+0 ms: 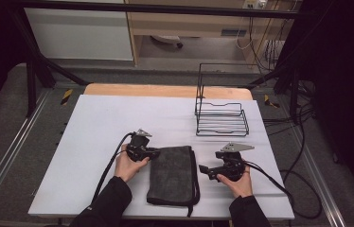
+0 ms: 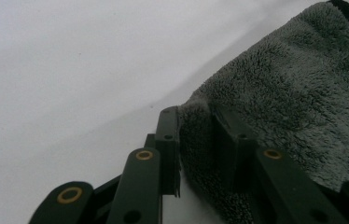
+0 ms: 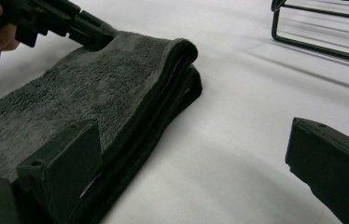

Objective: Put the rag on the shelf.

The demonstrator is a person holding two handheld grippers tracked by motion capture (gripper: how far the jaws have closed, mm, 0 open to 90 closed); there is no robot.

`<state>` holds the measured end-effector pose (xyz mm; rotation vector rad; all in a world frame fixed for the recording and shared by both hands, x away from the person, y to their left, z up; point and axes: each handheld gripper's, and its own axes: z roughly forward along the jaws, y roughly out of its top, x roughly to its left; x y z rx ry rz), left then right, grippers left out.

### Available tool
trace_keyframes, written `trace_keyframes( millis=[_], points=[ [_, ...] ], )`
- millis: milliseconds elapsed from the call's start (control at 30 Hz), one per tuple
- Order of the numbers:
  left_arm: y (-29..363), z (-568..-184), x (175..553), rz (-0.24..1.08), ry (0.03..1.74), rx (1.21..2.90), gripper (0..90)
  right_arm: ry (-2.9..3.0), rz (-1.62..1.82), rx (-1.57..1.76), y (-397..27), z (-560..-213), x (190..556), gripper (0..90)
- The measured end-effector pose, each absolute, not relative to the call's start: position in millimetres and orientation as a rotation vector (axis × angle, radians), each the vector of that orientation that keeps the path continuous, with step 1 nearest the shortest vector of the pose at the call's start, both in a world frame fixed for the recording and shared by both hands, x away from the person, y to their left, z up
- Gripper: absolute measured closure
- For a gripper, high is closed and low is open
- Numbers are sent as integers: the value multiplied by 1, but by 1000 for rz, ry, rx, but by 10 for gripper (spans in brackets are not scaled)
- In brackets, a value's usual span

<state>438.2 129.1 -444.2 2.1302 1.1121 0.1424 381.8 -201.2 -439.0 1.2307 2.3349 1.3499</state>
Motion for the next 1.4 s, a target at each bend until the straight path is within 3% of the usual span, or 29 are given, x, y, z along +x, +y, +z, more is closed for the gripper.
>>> trace_keyframes(
  millis=[367, 600, 833, 867, 1400],
  points=[
    [128, -445, 437, 142, 1106, 2121, 758, 2300, 1318, 1249, -169, -431, 404, 133],
    [128, -445, 437, 142, 1107, 2120, 759, 2312, 1301, 1277, -146, -440, 428, 279],
    [128, -446, 437, 143, 1095, 2121, 759, 2357, 1196, 1270, -145, -450, 435, 408],
    [129, -445, 438, 139, 1094, 2127, 759, 2372, 1196, 1277, -145, -450, 434, 465],
    [130, -446, 437, 135, 1090, 2112, 775, 2410, 1243, 1359, -144, -454, 433, 627]
  ],
)
